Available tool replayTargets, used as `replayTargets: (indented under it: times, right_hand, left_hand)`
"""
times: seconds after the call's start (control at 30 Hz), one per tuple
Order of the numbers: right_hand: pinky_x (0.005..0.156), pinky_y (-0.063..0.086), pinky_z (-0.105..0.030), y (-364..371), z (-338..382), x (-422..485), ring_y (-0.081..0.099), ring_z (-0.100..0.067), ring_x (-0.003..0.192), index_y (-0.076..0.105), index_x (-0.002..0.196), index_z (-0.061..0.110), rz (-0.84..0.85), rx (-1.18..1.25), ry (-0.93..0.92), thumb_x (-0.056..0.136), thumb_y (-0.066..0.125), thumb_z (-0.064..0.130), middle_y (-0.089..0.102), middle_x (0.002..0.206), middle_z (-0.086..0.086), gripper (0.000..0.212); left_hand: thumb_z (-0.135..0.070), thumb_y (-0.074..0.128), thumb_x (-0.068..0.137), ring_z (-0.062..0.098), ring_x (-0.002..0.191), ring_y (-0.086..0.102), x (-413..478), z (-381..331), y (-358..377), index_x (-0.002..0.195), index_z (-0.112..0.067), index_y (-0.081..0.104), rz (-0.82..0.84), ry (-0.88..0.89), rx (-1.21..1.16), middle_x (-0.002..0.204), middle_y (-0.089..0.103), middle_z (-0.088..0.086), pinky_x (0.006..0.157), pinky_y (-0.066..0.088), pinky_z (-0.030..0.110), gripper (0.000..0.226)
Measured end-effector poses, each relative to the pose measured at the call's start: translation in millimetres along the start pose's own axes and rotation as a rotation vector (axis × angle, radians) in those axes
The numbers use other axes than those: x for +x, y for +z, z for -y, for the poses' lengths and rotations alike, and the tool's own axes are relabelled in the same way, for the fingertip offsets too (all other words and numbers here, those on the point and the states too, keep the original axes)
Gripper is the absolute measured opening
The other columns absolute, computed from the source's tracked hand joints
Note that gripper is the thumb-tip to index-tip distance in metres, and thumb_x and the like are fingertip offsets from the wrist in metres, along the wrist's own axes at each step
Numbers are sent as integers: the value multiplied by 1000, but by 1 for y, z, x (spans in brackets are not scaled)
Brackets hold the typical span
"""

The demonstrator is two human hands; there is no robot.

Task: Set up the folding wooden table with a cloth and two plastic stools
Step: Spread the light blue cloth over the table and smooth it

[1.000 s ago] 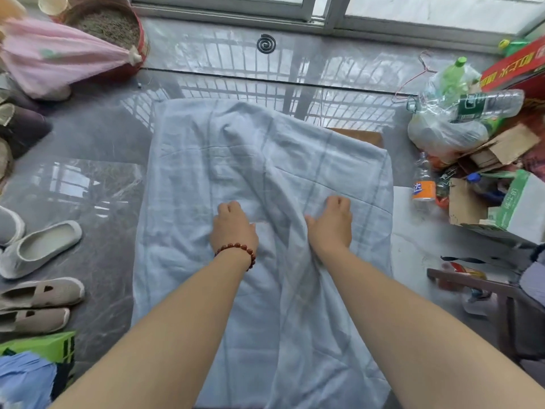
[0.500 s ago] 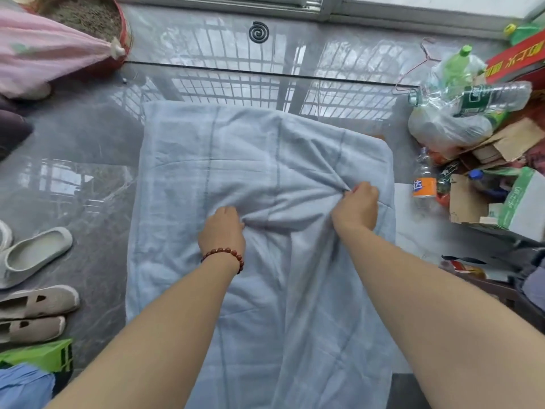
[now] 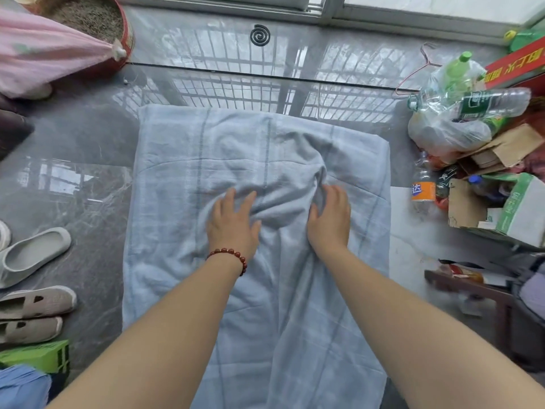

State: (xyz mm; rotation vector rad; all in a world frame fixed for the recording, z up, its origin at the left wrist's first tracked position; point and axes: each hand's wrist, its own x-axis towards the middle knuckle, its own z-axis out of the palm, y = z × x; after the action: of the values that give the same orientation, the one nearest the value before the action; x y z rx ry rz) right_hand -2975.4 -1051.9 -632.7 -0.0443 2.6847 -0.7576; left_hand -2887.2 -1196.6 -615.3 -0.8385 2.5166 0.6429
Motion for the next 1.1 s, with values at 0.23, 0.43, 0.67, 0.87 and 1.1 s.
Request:
replayTargets:
  times: [0.23, 0.43, 0.67, 0.87, 1.1]
  right_hand:
    - [114, 17, -40, 7, -27, -61, 4, -23, 147, 28, 148, 21, 186, -257, -34, 99, 36, 23, 4, 160, 0, 49]
    - [117, 10, -42, 4, -36, -87, -2, -21, 148, 19, 150, 28, 278, -313, -4, 101, 30, 26, -2, 160, 4, 51]
    - [117, 14, -41, 0, -57, -121, 6, -26, 147, 30, 147, 20, 293, -337, -134, 101, 32, 24, 7, 160, -2, 47]
    - [117, 11, -34, 5, -87, -171, 3, -24, 147, 25, 149, 16, 344, -343, -172, 101, 32, 24, 6, 160, -1, 48]
    - [116, 10, -28, 20, -95, -235, 15, -19, 145, 32, 145, 10, 251, -160, -40, 99, 41, 18, 19, 157, -4, 48]
  left_hand:
    - [-40, 47, 95, 29, 145, -11, -23, -5, 19, 148, -41, 0, 171, 33, 138, 156, -22, 1, 115, 18, 49, 71]
    - [-35, 52, 94, 25, 145, -12, -54, 0, 32, 149, -37, 0, 174, 21, 151, 156, -23, 1, 116, 17, 45, 76]
    - [-28, 47, 97, 24, 146, -9, -119, 5, 68, 149, -32, 10, 230, 36, 125, 157, -18, 1, 115, 17, 42, 64]
    - [-20, 48, 95, 21, 146, -3, -168, 21, 103, 149, -32, 6, 182, 63, 55, 158, -11, -1, 116, 20, 37, 70]
    - [-8, 54, 88, 19, 143, 12, -201, 47, 107, 142, -27, 29, 166, 204, 2, 157, 4, 0, 104, 35, 33, 62]
